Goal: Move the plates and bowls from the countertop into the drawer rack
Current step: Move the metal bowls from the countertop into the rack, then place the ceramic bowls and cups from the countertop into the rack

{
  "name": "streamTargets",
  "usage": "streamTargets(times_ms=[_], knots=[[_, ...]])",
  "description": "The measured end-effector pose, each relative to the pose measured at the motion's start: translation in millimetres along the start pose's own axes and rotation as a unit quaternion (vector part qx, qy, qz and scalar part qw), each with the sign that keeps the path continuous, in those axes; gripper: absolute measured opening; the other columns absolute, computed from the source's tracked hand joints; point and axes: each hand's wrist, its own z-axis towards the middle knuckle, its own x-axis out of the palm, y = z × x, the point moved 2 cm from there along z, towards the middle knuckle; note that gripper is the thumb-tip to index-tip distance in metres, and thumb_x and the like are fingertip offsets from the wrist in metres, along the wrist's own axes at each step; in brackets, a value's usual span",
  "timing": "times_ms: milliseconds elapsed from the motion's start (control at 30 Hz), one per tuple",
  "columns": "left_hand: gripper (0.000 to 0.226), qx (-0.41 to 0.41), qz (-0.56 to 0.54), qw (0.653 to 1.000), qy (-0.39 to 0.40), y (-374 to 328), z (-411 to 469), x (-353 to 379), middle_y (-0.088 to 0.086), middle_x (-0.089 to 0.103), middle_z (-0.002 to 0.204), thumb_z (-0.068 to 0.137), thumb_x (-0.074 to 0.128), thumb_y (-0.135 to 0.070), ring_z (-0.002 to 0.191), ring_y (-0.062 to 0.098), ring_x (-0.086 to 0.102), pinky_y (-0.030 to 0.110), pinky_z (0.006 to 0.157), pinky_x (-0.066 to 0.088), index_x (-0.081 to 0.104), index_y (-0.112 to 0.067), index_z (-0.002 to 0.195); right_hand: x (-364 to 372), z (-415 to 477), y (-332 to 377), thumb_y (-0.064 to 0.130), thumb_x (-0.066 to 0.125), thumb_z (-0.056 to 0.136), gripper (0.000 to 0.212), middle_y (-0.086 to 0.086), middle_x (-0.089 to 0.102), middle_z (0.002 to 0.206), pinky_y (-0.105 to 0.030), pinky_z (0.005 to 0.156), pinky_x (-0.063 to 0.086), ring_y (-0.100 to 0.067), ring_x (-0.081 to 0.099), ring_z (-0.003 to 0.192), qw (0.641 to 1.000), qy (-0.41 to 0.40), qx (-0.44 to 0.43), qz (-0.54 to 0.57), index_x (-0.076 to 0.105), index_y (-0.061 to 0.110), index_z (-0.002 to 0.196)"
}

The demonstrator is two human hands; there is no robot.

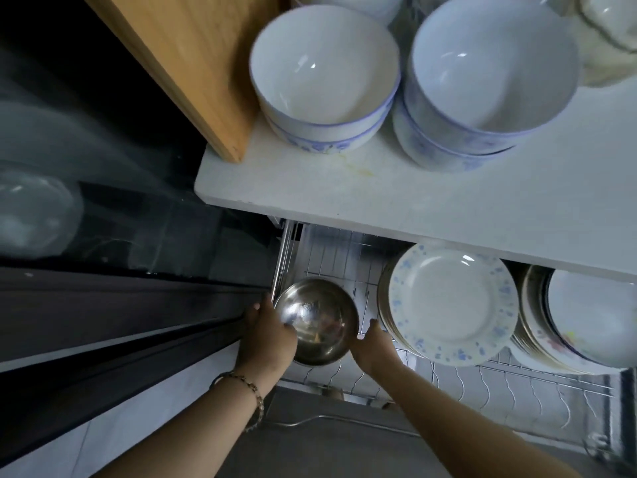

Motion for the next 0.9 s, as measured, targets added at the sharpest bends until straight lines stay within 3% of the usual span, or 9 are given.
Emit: streamTargets(times_ms=[100, 167, 267, 367, 467, 567, 733, 833, 900], knots=[[0.047, 0.122, -0.07, 0.989, -0.041, -48, -36, -20, 0.005, 0.039, 0.141, 0.094, 0.048, -0.007, 0.126, 0.017, 0.046, 0.012, 0.086, 0.04, 0.039, -0.015, 0.139, -50, -38, 17, 0.025, 0.048, 0.092, 0.045, -0.012, 0.06, 0.125, -0.028, 0.086, 0.047, -0.024, 0.062, 0.105, 0.997, 0.006, -0.068, -0.033, 0.048, 0.006, 0.133], [0.031, 0.204, -0.131, 0.97, -0.016, -86, -57, -33, -0.001, 0.057, 0.119, 0.093, 0.05, -0.008, 0.111, 0.013, 0.057, 0.01, 0.081, 0.043, 0.054, -0.02, 0.122, -95, -66, 32, 0.019, 0.049, 0.089, 0.03, -0.01, 0.068, 0.089, -0.033, 0.079, 0.052, -0.021, 0.063, 0.075, 0.993, -0.01, -0.117, -0.006, 0.065, 0.001, 0.107], [0.011, 0.231, -0.273, 0.934, -0.003, -145, -74, -54, -0.007, 0.064, 0.092, 0.086, 0.056, -0.023, 0.098, 0.021, 0.065, 0.034, 0.087, 0.054, 0.058, -0.032, 0.09, -167, -109, 55, 0.021, 0.054, 0.086, 0.019, -0.005, 0.056, 0.062, -0.026, 0.055, 0.045, -0.017, 0.051, 0.051, 0.988, -0.037, -0.118, 0.096, 0.063, 0.004, 0.083], [0.039, 0.19, -0.355, 0.913, 0.065, -201, -80, -69, -0.005, 0.058, 0.102, 0.072, 0.052, -0.043, 0.102, 0.022, 0.061, 0.045, 0.094, 0.051, 0.053, -0.026, 0.107, -227, -135, 78, 0.035, 0.051, 0.09, 0.027, -0.009, 0.057, 0.073, -0.022, 0.052, 0.039, -0.022, 0.053, 0.056, 0.973, -0.067, -0.1, 0.196, 0.056, 0.009, 0.096], [0.046, 0.112, -0.403, 0.894, 0.161, -240, -75, -71, -0.005, 0.043, 0.114, 0.087, 0.055, -0.041, 0.105, 0.024, 0.052, 0.04, 0.086, 0.052, 0.04, -0.025, 0.127, -261, -129, 100, 0.045, 0.048, 0.09, 0.035, -0.02, 0.056, 0.107, -0.033, 0.067, 0.053, -0.035, 0.064, 0.087, 0.95, -0.085, -0.11, 0.28, 0.042, 0.017, 0.111], [0.051, 0.045, -0.449, 0.875, 0.176, -254, -63, -68, -0.003, 0.036, 0.115, 0.09, 0.052, -0.039, 0.108, 0.033, 0.054, 0.044, 0.086, 0.053, 0.036, -0.025, 0.136, -263, -108, 116, 0.038, 0.052, 0.09, 0.046, -0.021, 0.046, 0.116, -0.041, 0.069, 0.057, -0.042, 0.061, 0.103, 0.93, -0.064, -0.11, 0.345, 0.037, 0.018, 0.128], [0.04, 0.081, -0.443, 0.882, 0.138, -254, -50, -60, 0.005, 0.045, 0.115, 0.09, 0.048, -0.018, 0.077, 0.03, 0.06, 0.038, 0.069, 0.056, 0.041, -0.015, 0.13, -251, -86, 119, 0.002, 0.038, 0.086, 0.038, -0.013, 0.051, 0.121, -0.035, 0.057, 0.06, -0.034, 0.059, 0.091, 0.896, -0.084, -0.158, 0.407, 0.043, 0.016, 0.121], [0.035, 0.103, -0.387, 0.906, 0.136, -240, -57, -54, 0.008, 0.05, 0.11, 0.086, 0.048, -0.01, 0.084, 0.033, 0.062, 0.038, 0.067, 0.057, 0.04, -0.015, 0.119, -244, -94, 96, -0.004, 0.035, 0.085, 0.045, -0.012, 0.054, 0.117, -0.044, 0.07, 0.058, -0.032, 0.062, 0.083, 0.89, -0.104, -0.166, 0.412, 0.044, 0.016, 0.124], [0.047, 0.114, -0.342, 0.919, 0.158, -226, -71, -53, 0.008, 0.055, 0.107, 0.085, 0.049, -0.013, 0.087, 0.032, 0.063, 0.037, 0.068, 0.057, 0.035, -0.021, 0.129, -240, -107, 72, -0.006, 0.037, 0.084, 0.048, -0.01, 0.058, 0.107, -0.048, 0.074, 0.058, -0.03, 0.063, 0.074, 0.902, -0.108, -0.166, 0.384, 0.047, 0.016, 0.124]])
